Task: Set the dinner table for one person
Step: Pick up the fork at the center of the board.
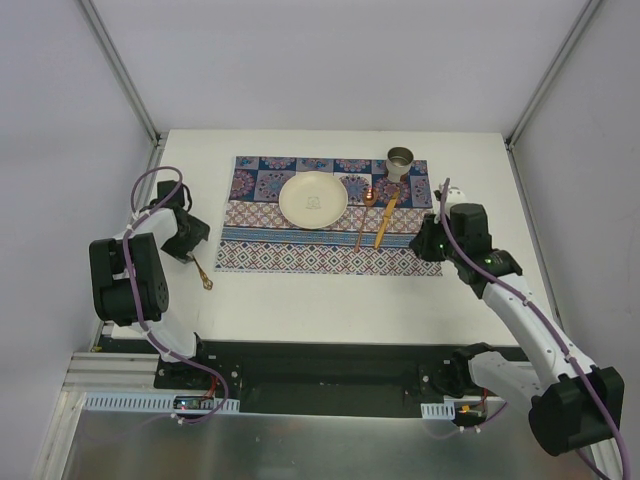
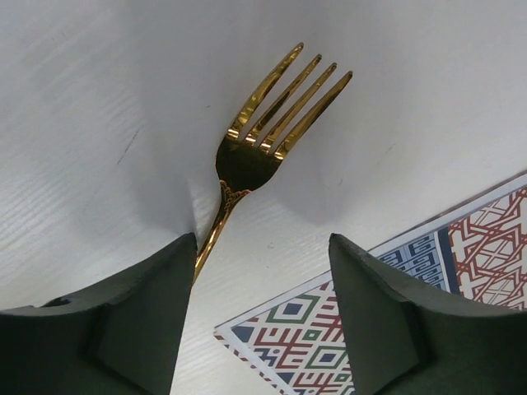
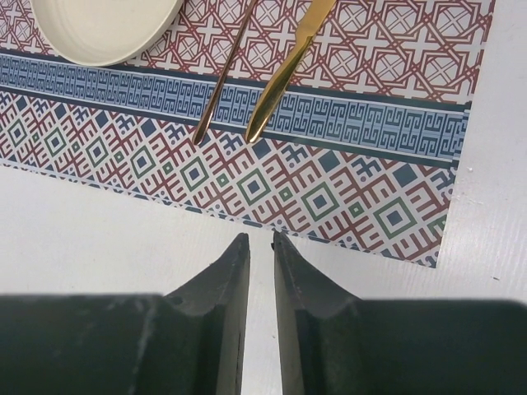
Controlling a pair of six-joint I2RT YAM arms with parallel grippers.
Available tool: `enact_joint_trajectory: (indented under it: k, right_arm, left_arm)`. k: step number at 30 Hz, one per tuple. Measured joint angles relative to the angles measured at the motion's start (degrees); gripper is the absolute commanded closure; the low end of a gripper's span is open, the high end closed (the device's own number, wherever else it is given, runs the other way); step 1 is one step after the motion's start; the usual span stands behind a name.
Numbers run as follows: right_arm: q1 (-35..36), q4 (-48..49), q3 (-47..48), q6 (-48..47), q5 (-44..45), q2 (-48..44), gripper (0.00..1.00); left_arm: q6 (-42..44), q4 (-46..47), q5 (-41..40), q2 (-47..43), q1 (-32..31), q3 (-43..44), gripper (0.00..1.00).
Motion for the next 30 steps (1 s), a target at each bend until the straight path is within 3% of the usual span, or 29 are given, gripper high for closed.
enact_joint_trajectory:
  k: [5,17,30]
  right_arm:
    - [-0.76,-0.31,0.0,-0.09,0.0,-0.13,0.8]
    - [-1.81,-2.71,1.07,-0.13,0.22,-2.71,0.81]
    - [-3.06,-4.31,2.97,-0.57,3.21,-8.13,0.81]
  left_arm:
    - [1.38,0.0,0.61,0.5,0.13,0.0,0.56]
    - [3.89,-0.9,0.79,1.38,0.13,0.72,0.59]
    - [11.41,-7.65,0.52,7.56,0.13,8.79,0.64]
